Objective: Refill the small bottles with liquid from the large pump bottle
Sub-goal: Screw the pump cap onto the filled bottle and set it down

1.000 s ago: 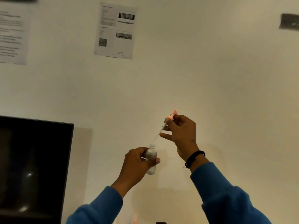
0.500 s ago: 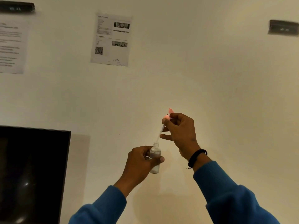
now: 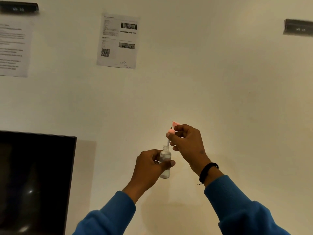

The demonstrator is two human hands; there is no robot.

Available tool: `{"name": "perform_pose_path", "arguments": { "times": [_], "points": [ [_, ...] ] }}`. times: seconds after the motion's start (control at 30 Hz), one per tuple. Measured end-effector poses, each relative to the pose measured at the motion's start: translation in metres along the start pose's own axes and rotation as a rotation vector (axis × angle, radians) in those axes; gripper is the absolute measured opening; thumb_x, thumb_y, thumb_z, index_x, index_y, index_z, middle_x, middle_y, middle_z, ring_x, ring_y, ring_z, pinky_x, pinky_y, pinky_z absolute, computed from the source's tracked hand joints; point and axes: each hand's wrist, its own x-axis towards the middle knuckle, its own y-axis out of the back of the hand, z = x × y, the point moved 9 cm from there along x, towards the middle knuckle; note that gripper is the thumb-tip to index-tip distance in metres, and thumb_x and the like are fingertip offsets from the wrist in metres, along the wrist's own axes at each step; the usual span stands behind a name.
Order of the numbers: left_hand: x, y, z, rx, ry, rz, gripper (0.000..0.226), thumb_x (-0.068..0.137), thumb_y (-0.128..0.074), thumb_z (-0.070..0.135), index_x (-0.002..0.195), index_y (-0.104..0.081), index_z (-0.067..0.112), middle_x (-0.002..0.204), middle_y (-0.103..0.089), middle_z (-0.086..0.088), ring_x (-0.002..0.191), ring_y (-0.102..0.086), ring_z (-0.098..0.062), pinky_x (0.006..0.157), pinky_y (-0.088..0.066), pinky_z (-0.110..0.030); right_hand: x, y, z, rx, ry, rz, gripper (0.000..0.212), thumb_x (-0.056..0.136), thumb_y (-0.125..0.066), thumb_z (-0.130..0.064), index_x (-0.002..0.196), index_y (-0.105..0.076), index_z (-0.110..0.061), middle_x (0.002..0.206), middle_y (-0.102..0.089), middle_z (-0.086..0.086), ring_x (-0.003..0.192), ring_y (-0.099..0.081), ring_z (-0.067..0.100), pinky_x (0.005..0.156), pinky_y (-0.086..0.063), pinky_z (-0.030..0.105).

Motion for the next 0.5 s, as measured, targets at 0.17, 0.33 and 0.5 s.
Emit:
{"name": "perform_pose_path", "arguments": {
  "times": [0.17,0.33,0.5],
  "points": [
    [-0.001,-0.002,-0.001,-0.015,0.006,-0.008,0.037,0.072,-0.080,0.048,0.101,-0.067,0.027,0.090,-0.070,0.012,0.082,-0.067,-0.009,0.069,-0.050,-0.011,-0.008,-0.008,0.008,-0.028,0.000,-0.056,0.018,0.079,-0.079,-0.028,0.090,-0.064,-0.032,0.088,-0.071,-0.006,0.083,-0.070,0.015,0.078,-0.060,0.043],
    [-0.001,-0.002,-0.001,-0.034,-0.002,-0.010,0.037,0.075,-0.081,0.043,0.103,-0.072,0.020,0.091,-0.073,0.008,0.085,-0.069,-0.013,0.072,-0.055,-0.018,-0.014,-0.012,0.014,-0.032,-0.019,-0.061,0.015,0.080,-0.078,-0.027,0.089,-0.067,-0.024,0.083,-0.070,-0.004,0.080,-0.070,0.016,0.076,-0.061,0.042],
    [-0.002,0.000,0.001,-0.050,-0.005,-0.014,0.030,0.069,-0.079,0.050,0.091,-0.069,0.032,0.084,-0.072,0.013,0.082,-0.069,-0.011,0.074,-0.058,-0.024,-0.018,-0.016,0.018,-0.009,-0.049,-0.064,0.009,0.086,-0.071,-0.027,0.081,-0.072,-0.019,0.078,-0.072,-0.001,0.080,-0.070,0.019,0.079,-0.060,0.045]
  ]
}}
